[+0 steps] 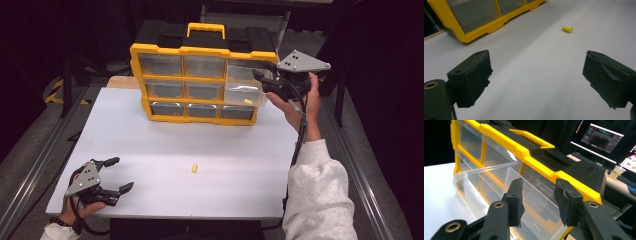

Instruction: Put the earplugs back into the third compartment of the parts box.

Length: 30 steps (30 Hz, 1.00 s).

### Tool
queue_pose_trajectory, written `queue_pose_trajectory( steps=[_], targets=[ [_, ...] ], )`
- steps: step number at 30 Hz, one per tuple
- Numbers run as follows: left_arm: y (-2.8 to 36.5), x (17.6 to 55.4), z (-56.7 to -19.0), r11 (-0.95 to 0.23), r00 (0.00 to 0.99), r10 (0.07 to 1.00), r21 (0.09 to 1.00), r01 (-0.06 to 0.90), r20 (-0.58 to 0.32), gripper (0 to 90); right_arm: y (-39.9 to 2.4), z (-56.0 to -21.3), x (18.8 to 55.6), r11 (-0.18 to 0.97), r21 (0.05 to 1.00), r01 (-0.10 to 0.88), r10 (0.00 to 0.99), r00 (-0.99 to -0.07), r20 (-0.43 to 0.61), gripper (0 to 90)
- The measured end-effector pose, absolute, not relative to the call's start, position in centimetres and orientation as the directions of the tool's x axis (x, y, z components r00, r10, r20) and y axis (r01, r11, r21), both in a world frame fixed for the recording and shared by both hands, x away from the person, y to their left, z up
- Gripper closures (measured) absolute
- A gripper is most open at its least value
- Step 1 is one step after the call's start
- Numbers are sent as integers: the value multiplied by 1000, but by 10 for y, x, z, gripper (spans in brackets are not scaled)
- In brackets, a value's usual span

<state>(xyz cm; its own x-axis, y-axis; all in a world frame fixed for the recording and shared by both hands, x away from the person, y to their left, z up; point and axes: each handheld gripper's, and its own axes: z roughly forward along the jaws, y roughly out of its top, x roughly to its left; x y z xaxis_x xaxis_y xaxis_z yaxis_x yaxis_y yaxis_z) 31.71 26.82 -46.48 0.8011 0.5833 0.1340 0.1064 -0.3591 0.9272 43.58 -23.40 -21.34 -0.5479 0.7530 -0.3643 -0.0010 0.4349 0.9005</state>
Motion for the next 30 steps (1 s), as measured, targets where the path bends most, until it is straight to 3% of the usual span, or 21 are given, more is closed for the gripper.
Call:
queue_pose_trajectory(
  steps=[7, 9, 16, 30],
  targets=[
    [268, 316, -464, -359, 801, 583, 928, 103, 137, 96, -236, -213, 417, 410, 910, -56, 762, -527, -376, 495],
    [269, 316, -464, -360, 800, 585, 927, 104, 137, 96, -234, -215, 403, 416, 905, -89, 765, -503, -401, 398],
    [267, 315, -464, -366, 800, 582, 925, 100, 144, 96, -227, -229, 372, 424, 892, -158, 751, -490, -443, 285],
    [267, 315, -464, -372, 799, 582, 923, 99, 150, 95, -220, -280, 344, 371, 907, -198, 712, -567, -415, 219]
  ],
)
